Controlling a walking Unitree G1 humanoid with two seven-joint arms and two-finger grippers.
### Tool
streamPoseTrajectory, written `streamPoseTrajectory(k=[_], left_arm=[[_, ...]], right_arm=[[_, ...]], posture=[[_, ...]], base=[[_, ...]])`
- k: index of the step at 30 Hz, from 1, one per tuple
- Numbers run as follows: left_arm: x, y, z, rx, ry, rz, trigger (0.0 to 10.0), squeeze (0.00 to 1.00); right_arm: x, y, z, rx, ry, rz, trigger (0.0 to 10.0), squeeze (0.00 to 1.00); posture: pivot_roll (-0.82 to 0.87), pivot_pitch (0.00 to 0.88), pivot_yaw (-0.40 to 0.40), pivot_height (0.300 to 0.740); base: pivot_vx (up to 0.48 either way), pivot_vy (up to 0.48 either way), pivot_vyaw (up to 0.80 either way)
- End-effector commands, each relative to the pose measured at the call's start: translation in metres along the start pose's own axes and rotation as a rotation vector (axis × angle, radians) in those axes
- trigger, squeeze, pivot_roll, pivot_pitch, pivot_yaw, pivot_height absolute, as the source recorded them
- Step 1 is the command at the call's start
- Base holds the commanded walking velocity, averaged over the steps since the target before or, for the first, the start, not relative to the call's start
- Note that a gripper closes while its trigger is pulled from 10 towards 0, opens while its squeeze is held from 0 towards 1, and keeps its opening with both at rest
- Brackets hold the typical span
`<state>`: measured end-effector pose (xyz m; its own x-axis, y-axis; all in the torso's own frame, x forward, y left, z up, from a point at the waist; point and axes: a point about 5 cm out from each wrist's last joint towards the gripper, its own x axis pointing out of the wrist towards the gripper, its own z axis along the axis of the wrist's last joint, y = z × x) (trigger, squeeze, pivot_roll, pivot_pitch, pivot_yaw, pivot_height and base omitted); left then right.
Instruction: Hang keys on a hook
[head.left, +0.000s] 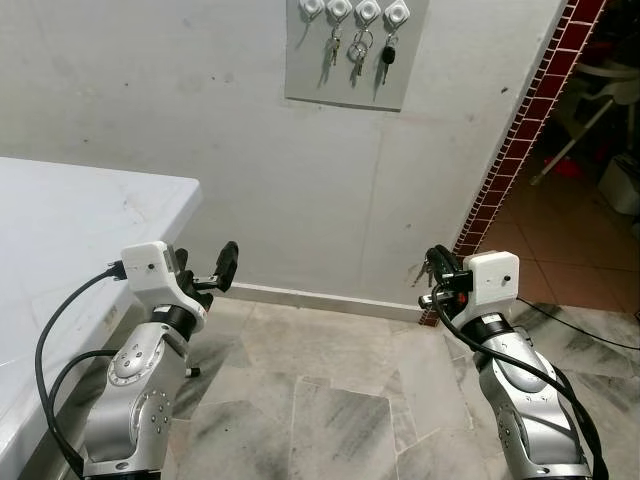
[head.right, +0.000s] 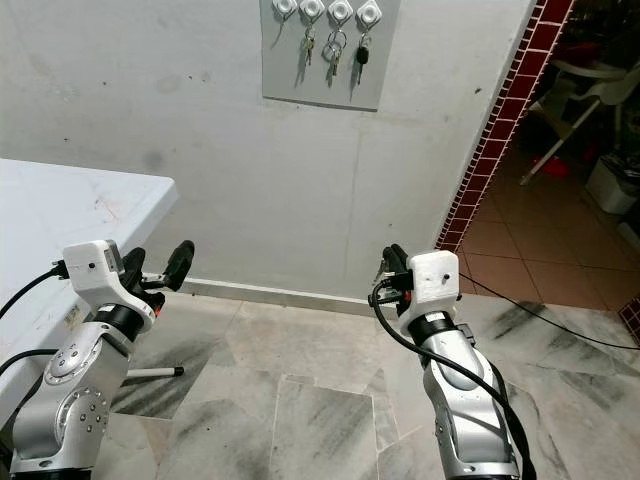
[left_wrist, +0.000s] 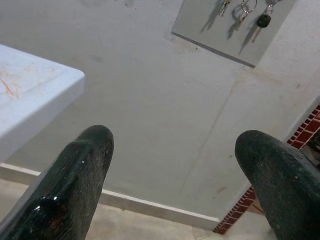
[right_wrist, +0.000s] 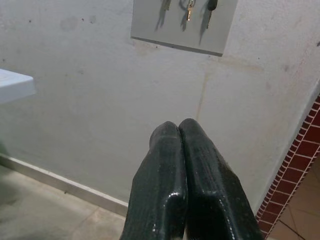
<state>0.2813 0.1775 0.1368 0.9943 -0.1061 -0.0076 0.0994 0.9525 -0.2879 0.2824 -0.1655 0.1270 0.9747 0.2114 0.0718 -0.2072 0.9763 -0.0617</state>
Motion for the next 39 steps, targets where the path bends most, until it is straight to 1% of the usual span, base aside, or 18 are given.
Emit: streamPoseTrajectory(k=[1, 14, 39], left_arm=[[0.004, -0.001, 0.005, 0.026, -0.011, -0.009, 10.0, 0.0], [0.01, 0.002, 0.013, 0.058, -0.009, -0.035, 10.0, 0.0], [0.013, 0.002, 0.023, 0.091, 0.009, -0.071, 10.0, 0.0]], right_arm=[[0.003, -0.003, 0.008, -0.002, -0.031, -0.023, 10.0, 0.0], [0.0, 0.0, 0.004, 0.02, -0.037, -0.064, 10.0, 0.0], [0.0, 0.009, -0.001, 0.05, -0.048, -0.096, 10.0, 0.0]], posture=[[0.02, 0.0, -0.025, 0.732], [0.02, 0.0, 0.03, 0.732], [0.03, 0.0, 0.091, 0.732]], base=[[0.0, 0.0, 0.0], [0.0, 0.0, 0.0], [0.0, 0.0, 0.0]])
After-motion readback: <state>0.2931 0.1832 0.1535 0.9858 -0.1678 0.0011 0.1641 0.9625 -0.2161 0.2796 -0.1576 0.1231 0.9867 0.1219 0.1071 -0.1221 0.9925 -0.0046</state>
